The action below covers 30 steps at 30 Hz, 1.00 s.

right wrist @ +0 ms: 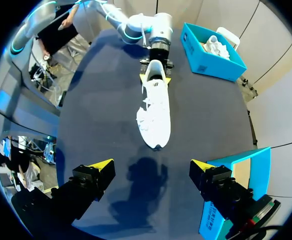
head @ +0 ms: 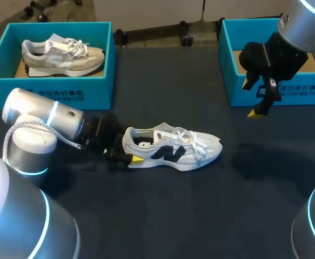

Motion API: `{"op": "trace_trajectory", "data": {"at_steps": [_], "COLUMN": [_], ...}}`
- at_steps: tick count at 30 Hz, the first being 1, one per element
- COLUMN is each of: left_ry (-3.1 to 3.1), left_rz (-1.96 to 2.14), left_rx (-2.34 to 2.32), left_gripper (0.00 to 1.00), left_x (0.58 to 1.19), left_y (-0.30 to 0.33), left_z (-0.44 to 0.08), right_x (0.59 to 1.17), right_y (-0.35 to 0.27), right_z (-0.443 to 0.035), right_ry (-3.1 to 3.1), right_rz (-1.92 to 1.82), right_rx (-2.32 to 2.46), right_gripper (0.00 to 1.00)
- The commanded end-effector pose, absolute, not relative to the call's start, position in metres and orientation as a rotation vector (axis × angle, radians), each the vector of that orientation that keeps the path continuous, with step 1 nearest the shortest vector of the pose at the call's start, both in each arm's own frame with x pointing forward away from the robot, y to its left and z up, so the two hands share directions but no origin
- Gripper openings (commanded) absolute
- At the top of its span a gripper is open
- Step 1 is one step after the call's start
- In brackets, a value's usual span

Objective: Take the shoe out of the shoebox, open the shoe tongue, remove and reinsert the insole, then place the shoe into the shoebox

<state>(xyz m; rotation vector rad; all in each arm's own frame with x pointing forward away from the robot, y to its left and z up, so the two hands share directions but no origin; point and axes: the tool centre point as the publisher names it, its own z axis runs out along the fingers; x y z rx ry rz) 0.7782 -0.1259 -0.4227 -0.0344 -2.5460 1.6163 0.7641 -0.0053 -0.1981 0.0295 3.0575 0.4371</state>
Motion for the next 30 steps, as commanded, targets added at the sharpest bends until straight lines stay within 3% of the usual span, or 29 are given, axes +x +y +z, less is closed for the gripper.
{"op": "trace_trajectory", "data": {"at_steps": [1, 23, 30], "left_ry": [-2.552, -2.552, -2.552], "left_rz": [1.609, 1.61, 1.61], "left_rx": [-0.029, -0.03, -0.03], "left_gripper": [0.0, 0.0, 0.0], "left_x": [0.778, 0.779, 0.779], "left_y": [-0.129, -0.128, -0.128], "left_z": [-0.43, -0.426, -0.426], "right_x": [0.765, 0.765, 0.77], "right_y": [-0.005, -0.005, 0.008], "right_z": [-0.199, -0.199, -0.203], "right_ry": [3.059, 3.059, 3.059], "right_rz": [0.433, 0.433, 0.465], "right_rx": [0.029, 0.029, 0.722], "right_gripper": [1.0, 1.0, 1.0]}}
